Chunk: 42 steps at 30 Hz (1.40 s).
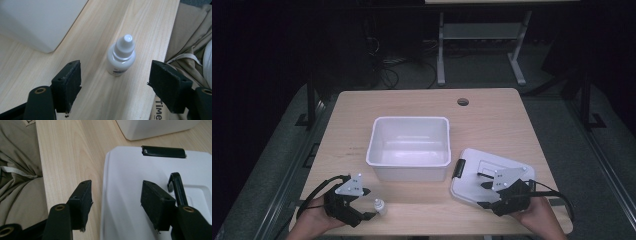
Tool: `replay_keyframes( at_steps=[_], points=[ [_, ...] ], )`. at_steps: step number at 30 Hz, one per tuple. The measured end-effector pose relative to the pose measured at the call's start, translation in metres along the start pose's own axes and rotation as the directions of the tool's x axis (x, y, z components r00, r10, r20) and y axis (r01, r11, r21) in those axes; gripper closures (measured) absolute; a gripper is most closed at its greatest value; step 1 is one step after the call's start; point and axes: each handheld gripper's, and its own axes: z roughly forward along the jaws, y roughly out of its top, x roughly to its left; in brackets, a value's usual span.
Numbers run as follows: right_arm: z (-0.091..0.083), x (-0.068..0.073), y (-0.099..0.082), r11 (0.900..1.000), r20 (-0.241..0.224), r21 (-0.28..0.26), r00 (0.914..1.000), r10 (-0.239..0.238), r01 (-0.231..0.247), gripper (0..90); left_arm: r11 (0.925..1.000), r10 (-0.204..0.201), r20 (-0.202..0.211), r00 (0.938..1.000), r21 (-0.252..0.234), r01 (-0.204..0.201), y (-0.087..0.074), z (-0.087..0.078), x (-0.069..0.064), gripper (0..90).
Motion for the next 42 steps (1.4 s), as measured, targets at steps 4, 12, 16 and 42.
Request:
replay_keyframes(
  at_steps=[4, 12, 16, 42],
  points=[
    [-0.001, 0.0, 0.0, 1.0, 0.001, -0.001, 1.0, -0.003, 0.003, 41.5, 0.9999, 0.004, 0.021, 0.9998, 0.014, -0.005, 0.002, 0.004, 0.001, 29.6],
    [-0.001, 0.0, 0.0, 1.0, 0.003, 0.001, 1.0, -0.005, 0.005, 42.0, 0.999, 0.012, 0.042, 0.999, 0.042, -0.014, 0.008, 0.012, 0.002, 32.7],
    [-0.001, -0.001, 0.0, 0.9999, 0.004, -0.002, 0.9999, -0.01, 0.01, 42.1, 0.9976, 0.029, 0.048, 0.9984, 0.062, -0.032, 0.013, 0.015, 0.003, 33.2],
    [-0.003, 0.0, -0.001, 0.9999, 0.01, -0.007, 0.9999, -0.008, 0.008, 42.3, 0.9997, 0.023, 0.073, 0.9971, 0.008, -0.024, 0.005, 0.027, 0.002, 51.2]
  ],
)
